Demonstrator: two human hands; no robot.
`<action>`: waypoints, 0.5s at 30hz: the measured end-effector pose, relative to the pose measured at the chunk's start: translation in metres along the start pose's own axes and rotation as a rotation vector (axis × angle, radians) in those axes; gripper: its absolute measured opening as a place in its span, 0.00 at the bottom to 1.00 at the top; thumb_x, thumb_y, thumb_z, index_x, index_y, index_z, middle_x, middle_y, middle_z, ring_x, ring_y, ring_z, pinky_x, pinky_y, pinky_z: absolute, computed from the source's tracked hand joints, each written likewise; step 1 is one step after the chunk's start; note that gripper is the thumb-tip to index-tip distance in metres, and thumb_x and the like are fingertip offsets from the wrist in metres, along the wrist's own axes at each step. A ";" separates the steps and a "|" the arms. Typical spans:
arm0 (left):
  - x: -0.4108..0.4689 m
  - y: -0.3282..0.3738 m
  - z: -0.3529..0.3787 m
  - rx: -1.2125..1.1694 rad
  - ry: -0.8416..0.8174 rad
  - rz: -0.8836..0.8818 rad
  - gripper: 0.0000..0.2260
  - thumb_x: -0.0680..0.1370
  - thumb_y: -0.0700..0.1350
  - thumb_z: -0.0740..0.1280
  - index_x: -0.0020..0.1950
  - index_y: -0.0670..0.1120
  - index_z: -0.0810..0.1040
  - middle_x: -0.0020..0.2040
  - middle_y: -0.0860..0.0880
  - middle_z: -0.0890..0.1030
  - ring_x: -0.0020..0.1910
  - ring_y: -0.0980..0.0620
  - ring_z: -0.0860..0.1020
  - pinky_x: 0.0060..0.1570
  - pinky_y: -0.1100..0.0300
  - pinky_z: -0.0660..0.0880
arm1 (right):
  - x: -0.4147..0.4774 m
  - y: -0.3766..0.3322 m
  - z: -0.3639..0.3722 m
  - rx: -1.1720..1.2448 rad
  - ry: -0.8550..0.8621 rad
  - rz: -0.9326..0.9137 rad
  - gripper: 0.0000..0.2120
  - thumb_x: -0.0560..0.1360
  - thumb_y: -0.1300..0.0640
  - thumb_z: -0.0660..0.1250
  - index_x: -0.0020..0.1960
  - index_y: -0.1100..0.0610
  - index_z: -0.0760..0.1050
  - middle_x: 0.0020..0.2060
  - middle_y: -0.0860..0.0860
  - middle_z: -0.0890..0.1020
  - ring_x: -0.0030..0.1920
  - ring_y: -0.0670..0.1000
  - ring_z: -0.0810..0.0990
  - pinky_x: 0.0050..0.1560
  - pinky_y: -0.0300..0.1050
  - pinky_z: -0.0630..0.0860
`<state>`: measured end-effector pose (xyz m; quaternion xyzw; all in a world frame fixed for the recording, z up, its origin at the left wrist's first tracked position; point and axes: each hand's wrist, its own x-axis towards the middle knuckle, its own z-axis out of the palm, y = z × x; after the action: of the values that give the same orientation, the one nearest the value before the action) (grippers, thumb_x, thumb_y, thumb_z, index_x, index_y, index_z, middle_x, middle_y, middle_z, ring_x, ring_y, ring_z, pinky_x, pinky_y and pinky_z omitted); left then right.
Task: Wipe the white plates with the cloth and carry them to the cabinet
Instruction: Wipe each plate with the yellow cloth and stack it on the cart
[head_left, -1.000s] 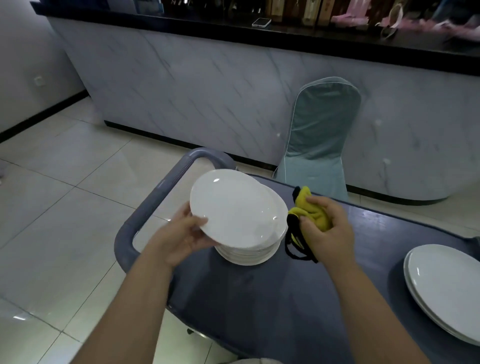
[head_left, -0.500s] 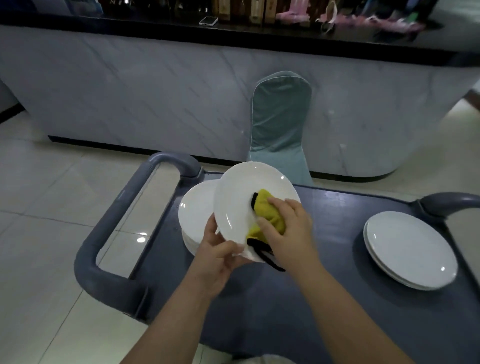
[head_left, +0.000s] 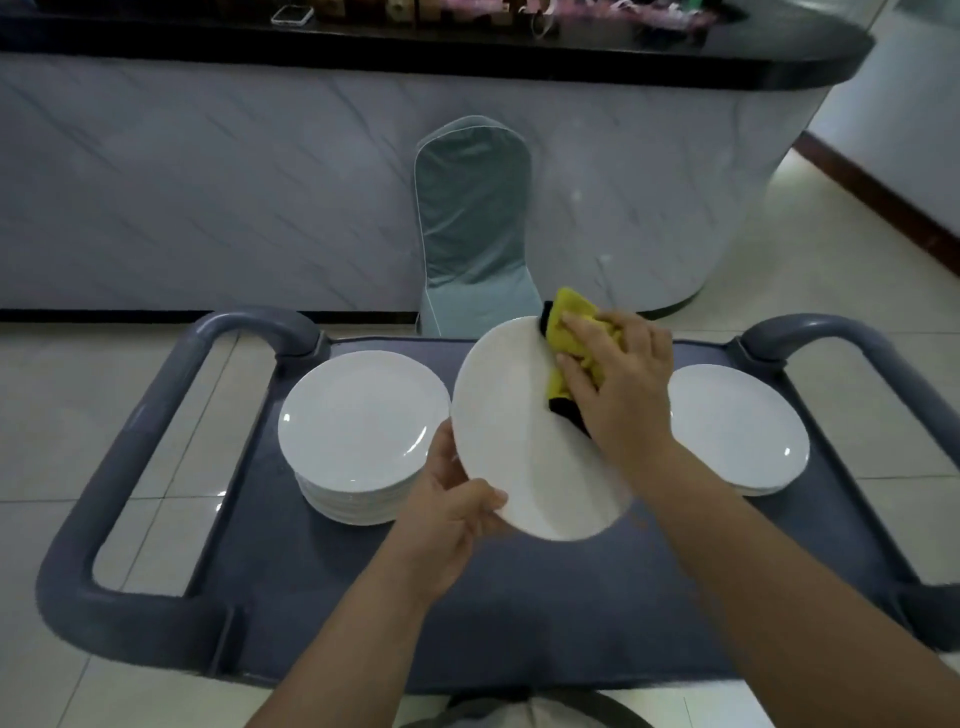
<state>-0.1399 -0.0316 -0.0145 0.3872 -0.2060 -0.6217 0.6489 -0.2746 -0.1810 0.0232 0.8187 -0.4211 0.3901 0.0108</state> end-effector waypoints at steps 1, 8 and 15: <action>0.002 -0.001 0.002 -0.004 -0.026 0.005 0.31 0.65 0.29 0.63 0.64 0.54 0.73 0.59 0.46 0.80 0.56 0.43 0.79 0.49 0.34 0.77 | 0.000 -0.013 0.005 0.045 -0.004 -0.005 0.17 0.75 0.51 0.71 0.63 0.52 0.79 0.60 0.57 0.77 0.57 0.61 0.72 0.59 0.56 0.70; 0.011 -0.001 -0.007 -0.040 0.021 0.009 0.31 0.64 0.28 0.64 0.62 0.54 0.74 0.60 0.43 0.79 0.56 0.42 0.79 0.47 0.37 0.79 | -0.082 0.023 -0.013 0.121 -0.255 -0.201 0.14 0.74 0.53 0.70 0.59 0.54 0.81 0.57 0.58 0.78 0.56 0.58 0.72 0.60 0.57 0.71; 0.013 -0.022 0.016 0.092 -0.123 -0.048 0.32 0.64 0.28 0.65 0.64 0.52 0.72 0.59 0.41 0.77 0.54 0.43 0.78 0.44 0.45 0.78 | -0.045 0.017 -0.002 0.071 0.010 0.057 0.17 0.78 0.50 0.65 0.66 0.48 0.75 0.62 0.55 0.72 0.60 0.59 0.69 0.65 0.53 0.64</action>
<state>-0.1646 -0.0468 -0.0245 0.3825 -0.2646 -0.6497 0.6014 -0.3028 -0.1606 -0.0098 0.8043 -0.4301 0.4089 -0.0275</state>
